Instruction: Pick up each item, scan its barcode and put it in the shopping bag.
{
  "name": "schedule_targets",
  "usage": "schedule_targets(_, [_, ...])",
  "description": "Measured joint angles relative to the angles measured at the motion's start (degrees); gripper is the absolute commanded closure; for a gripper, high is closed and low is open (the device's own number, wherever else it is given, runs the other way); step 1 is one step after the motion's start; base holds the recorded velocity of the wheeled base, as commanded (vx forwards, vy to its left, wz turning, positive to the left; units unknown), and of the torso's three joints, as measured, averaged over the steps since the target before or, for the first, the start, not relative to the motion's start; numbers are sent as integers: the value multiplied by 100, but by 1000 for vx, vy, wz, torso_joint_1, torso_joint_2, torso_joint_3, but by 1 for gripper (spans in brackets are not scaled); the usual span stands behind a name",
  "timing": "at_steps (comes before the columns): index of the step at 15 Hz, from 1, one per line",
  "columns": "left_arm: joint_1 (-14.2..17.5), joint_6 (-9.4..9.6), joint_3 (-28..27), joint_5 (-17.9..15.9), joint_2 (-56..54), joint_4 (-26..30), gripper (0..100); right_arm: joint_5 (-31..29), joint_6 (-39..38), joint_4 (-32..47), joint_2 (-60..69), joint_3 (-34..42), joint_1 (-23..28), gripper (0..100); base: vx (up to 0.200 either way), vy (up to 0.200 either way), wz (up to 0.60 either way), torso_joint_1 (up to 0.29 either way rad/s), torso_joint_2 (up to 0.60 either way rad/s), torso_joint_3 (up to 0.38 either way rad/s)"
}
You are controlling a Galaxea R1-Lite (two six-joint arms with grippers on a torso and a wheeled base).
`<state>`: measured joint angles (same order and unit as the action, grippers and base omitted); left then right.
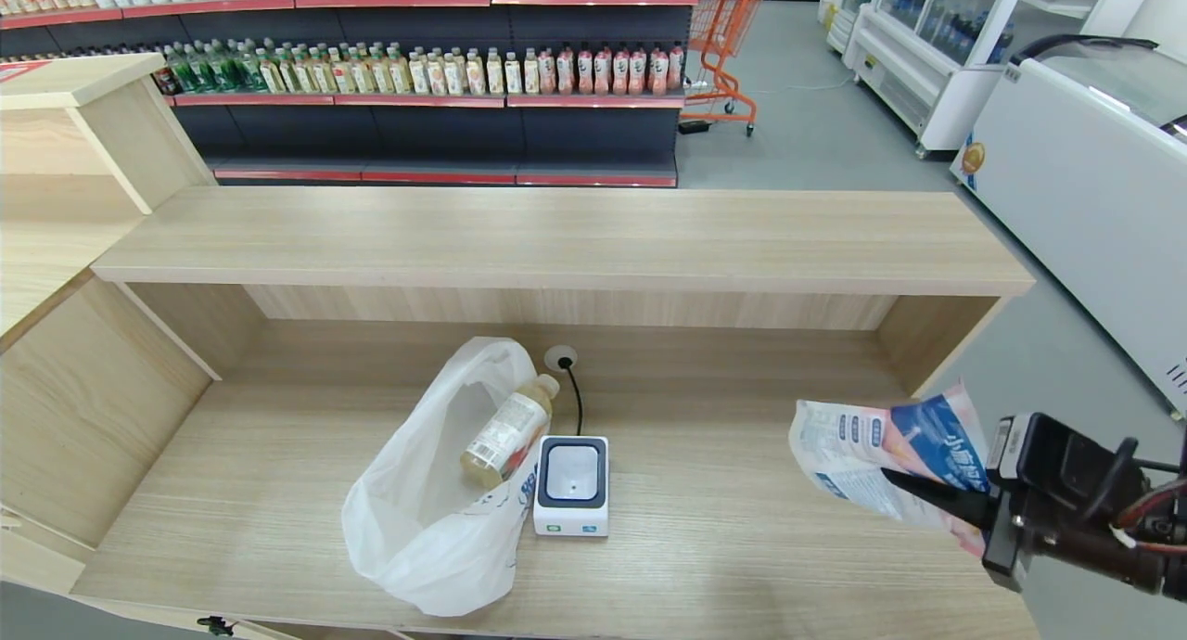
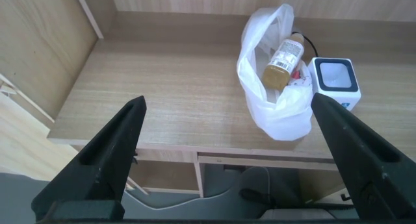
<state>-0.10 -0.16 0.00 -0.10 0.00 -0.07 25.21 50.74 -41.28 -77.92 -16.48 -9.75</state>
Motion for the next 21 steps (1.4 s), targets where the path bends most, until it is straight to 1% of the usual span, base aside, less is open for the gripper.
schedule_targets(3, [0, 0, 0, 0, 0, 0, 0, -20, 1298, 37, 315, 290, 163, 100, 0, 0, 0, 0, 0, 0])
schedule_targets(4, [0, 0, 0, 0, 0, 0, 0, 16, 1613, 37, 394, 384, 185, 100, 0, 0, 0, 0, 0, 0])
schedule_targets(7, [0, 5, 0, 0, 0, 0, 0, 366, 2217, 45, 614, 668, 195, 100, 0, 0, 0, 0, 0, 0])
schedule_targets(14, [0, 0, 0, 2, 0, 0, 0, 547, 2363, 17, 745, 996, 141, 100, 0, 0, 0, 0, 0, 0])
schedule_targets(18, [0, 0, 0, -1, 0, 0, 0, 613, 2363, 33, 756, 996, 135, 100, 0, 200, 0, 0, 2, -1])
schedule_targets(21, [-4, 0, -2, 0, 0, 0, 0, 788, 2341, 28, 714, 962, 138, 100, 0, 200, 0, 7, 2, 2])
